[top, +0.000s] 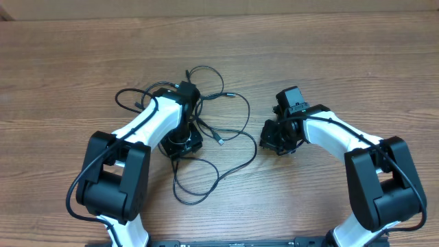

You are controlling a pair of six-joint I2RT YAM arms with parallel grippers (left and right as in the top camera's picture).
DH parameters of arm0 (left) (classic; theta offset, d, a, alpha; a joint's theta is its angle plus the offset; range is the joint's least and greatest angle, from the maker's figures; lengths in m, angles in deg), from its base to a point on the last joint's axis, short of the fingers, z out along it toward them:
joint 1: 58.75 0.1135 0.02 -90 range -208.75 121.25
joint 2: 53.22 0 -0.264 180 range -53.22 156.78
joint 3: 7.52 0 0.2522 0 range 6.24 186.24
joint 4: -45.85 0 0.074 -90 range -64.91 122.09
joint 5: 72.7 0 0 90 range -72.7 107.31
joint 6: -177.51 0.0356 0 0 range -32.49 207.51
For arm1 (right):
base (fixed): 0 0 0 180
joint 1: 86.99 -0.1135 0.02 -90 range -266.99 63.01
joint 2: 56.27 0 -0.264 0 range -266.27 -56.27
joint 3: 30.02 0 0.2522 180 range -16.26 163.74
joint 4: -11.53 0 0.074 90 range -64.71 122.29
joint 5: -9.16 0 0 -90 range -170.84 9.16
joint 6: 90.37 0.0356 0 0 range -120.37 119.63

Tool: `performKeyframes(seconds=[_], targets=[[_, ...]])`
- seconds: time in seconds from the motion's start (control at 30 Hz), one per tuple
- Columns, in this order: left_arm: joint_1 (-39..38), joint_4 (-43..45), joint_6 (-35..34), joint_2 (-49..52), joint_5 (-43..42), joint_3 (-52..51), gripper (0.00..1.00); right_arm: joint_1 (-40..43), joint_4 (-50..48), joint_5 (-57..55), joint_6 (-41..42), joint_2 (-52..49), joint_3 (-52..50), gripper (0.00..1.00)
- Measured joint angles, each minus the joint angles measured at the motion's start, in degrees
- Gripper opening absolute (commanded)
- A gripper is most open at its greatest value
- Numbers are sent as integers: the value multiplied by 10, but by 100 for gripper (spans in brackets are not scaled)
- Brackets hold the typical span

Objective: Untangle cables

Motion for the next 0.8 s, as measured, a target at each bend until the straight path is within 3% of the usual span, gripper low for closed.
performKeyframes(seconds=[0.17,0.6,0.67,0.7,0.8], targets=[[-15,5,-10,0,0,-1,32,0,0,0,0,0,0,5],[-17,99,-54,-39,2,-76,29,0,0,0,0,0,0,5],[-17,101,-56,-41,2,-78,33,0,0,0,0,0,0,5],[-17,102,-57,-42,0,-79,44,0,0,0,0,0,0,5],[-17,110,-59,-42,-17,-78,48,0,0,0,0,0,0,5]])
